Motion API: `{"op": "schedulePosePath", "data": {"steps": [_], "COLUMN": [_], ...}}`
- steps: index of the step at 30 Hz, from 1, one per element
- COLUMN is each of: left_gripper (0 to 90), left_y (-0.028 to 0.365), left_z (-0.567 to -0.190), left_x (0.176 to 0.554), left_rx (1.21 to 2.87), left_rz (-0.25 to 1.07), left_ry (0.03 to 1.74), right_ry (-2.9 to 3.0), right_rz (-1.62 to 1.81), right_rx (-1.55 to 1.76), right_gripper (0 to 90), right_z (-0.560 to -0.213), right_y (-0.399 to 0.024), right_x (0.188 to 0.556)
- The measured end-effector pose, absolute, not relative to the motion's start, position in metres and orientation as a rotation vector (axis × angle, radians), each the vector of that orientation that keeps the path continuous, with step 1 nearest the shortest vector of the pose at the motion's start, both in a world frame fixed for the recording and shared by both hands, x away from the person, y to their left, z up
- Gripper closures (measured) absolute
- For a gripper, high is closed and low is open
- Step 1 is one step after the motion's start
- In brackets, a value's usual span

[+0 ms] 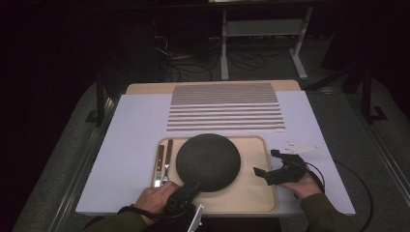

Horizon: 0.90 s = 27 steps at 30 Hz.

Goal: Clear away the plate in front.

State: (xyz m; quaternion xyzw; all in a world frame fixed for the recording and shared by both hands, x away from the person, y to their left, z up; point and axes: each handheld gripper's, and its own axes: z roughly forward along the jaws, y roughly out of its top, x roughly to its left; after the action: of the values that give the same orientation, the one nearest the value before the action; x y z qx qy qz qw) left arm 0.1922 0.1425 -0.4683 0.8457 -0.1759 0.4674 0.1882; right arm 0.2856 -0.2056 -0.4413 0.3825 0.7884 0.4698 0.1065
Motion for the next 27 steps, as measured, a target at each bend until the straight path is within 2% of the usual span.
{"op": "schedulePosePath", "data": {"steps": [7,27], "left_gripper": [60.9,42.8], "left_y": [0.152,0.177], "left_z": [-0.464,-0.454], "left_x": [0.192,0.194], "left_rx": [2.369,2.357], "left_rz": [1.320,1.378], "left_ry": [-0.467,-0.398], "right_ry": [2.322,2.320], "right_rz": [1.380,1.377], "right_rx": [1.129,1.133], "right_gripper": [0.0,0.0], "right_z": [-0.442,-0.442], "right_y": [-0.205,-0.206], "right_x": [0.286,0.286]}}
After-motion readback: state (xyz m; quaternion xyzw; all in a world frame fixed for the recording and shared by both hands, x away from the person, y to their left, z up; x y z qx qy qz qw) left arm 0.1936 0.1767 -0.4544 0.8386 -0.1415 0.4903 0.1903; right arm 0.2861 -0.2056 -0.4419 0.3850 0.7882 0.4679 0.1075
